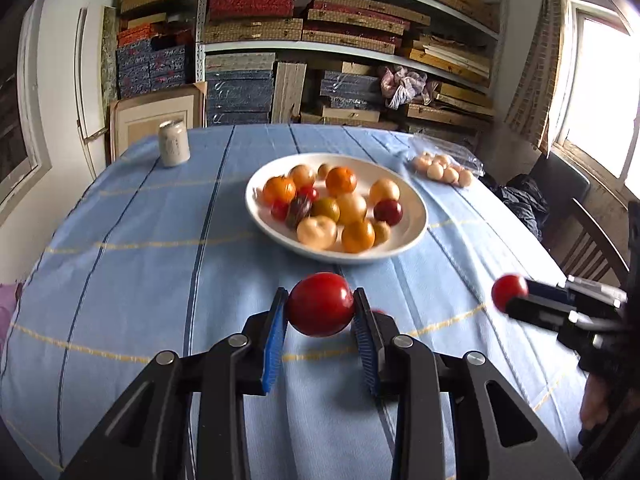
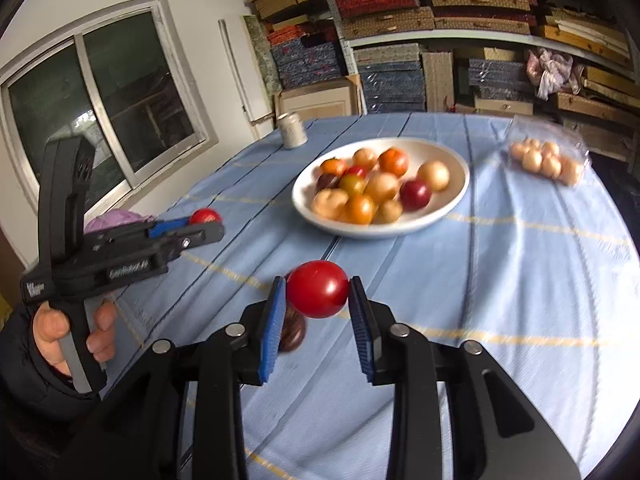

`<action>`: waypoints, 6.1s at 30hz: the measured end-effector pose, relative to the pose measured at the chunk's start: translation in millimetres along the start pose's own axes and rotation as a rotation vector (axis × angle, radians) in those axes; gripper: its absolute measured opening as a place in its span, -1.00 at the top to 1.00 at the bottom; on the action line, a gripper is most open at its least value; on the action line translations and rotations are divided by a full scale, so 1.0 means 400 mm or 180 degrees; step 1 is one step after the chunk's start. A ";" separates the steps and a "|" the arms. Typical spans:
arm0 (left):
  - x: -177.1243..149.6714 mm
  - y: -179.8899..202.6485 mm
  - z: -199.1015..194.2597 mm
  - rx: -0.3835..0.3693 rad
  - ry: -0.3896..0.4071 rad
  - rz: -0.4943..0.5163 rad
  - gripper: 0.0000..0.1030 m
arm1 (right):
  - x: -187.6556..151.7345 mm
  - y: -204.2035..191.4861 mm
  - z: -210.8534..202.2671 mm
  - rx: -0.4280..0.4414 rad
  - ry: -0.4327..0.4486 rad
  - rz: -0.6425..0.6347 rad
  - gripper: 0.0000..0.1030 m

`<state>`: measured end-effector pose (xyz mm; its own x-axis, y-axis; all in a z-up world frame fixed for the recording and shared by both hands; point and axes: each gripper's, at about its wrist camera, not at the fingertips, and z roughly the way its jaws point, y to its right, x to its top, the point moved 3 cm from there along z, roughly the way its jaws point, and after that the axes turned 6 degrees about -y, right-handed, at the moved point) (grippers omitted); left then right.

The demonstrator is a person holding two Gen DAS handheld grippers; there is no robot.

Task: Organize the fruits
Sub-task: 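Carry both tomatoes onto the white plate and open both tools, then grasp the last dark red plum with the right tool, then grasp the dark brown fruit with the left tool while the right tool holds the plum, then carry both fruits onto the white plate and open both tools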

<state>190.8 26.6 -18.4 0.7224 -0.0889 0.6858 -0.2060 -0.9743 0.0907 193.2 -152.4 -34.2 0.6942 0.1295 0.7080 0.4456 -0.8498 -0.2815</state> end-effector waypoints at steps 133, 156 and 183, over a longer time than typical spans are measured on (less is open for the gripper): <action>0.140 0.027 0.049 0.0119 0.0198 0.0051 0.14 | 0.203 0.079 -0.008 -0.0372 0.0303 0.0262 0.26; 0.337 -0.052 0.345 0.0369 -0.0048 -0.0056 0.14 | 0.387 0.250 0.320 -0.0648 -0.0061 0.0327 0.26; 0.373 -0.084 0.418 0.0669 -0.0034 -0.0182 -0.89 | 0.395 0.300 0.399 -0.0704 -0.0142 0.0380 -0.07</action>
<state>415.9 11.7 -39.9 0.7362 -0.0334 0.6760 -0.0232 -0.9994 -0.0241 446.6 -152.5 -59.7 0.7610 0.0397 0.6476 0.2278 -0.9509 -0.2095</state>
